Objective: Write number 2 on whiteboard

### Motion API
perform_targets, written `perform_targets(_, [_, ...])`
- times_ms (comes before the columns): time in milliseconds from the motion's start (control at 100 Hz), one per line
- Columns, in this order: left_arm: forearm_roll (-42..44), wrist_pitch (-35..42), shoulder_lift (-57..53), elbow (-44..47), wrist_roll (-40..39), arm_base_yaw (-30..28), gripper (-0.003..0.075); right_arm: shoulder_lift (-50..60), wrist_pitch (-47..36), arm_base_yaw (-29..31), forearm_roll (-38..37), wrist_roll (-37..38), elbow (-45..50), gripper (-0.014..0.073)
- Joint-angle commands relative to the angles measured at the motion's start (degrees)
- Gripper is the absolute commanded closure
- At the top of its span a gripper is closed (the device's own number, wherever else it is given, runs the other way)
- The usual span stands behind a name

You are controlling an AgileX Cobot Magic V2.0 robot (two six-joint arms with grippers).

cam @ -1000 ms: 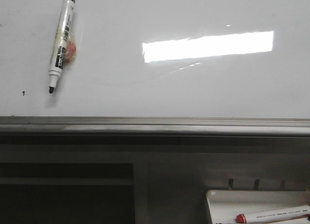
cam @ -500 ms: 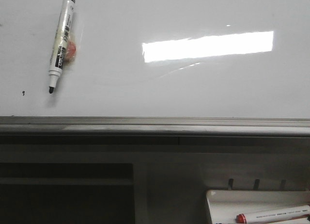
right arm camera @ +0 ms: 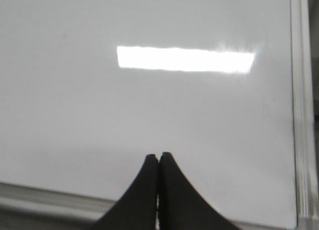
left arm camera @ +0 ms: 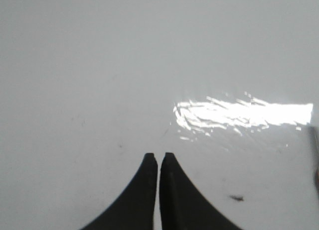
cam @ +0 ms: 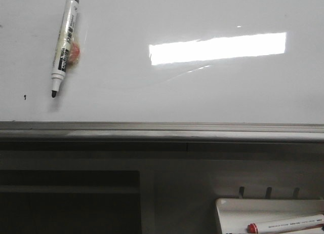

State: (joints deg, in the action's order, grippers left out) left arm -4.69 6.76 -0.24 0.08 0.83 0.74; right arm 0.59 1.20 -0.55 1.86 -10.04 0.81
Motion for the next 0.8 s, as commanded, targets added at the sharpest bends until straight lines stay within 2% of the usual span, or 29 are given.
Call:
perform_targets(0, [-0.7,6.2,-1.6,0.6,-0.4,0.1,0.0741,1.2,-10.4,0.3,0.2,-0.3,1.4,0.0665])
perform_targets(210, [-0.7,6.1,-1.6,0.6,-0.4,0.1,0.0741,1.2,-24.4,0.3,0.2,-0.3,1.4,0.0665])
perform_targets(440, [-1.0,6.1,-1.6,0.6,-0.4,-0.1,0.0741,1.2,-34.6,0.3,0.9,-0.1,1.4,0.0665])
perform_targets(560, [-3.7,6.0,-1.5,0.3,-0.4,-0.1,0.0741,1.2,-31.8,0.3,5.6,4.8,0.2,0.0664])
perform_targets(690, [-3.7,2.9,-1.4,-2.2,-0.4,-0.1,0.0741,1.2,-29.2,0.3,5.8,9.5,-1.8,0.0664])
perform_targets(740, [-3.3,-0.1,-0.9,-4.1,-0.4,-0.1,0.0741,1.2,-25.8,0.3,5.8,12.5,-3.6,0.0664])
perform_targets(790, [-1.3,-3.2,-0.2,-6.2,-0.4,-0.1,0.0741,1.1,-18.4,0.3,5.8,13.9,-5.9,0.0664])
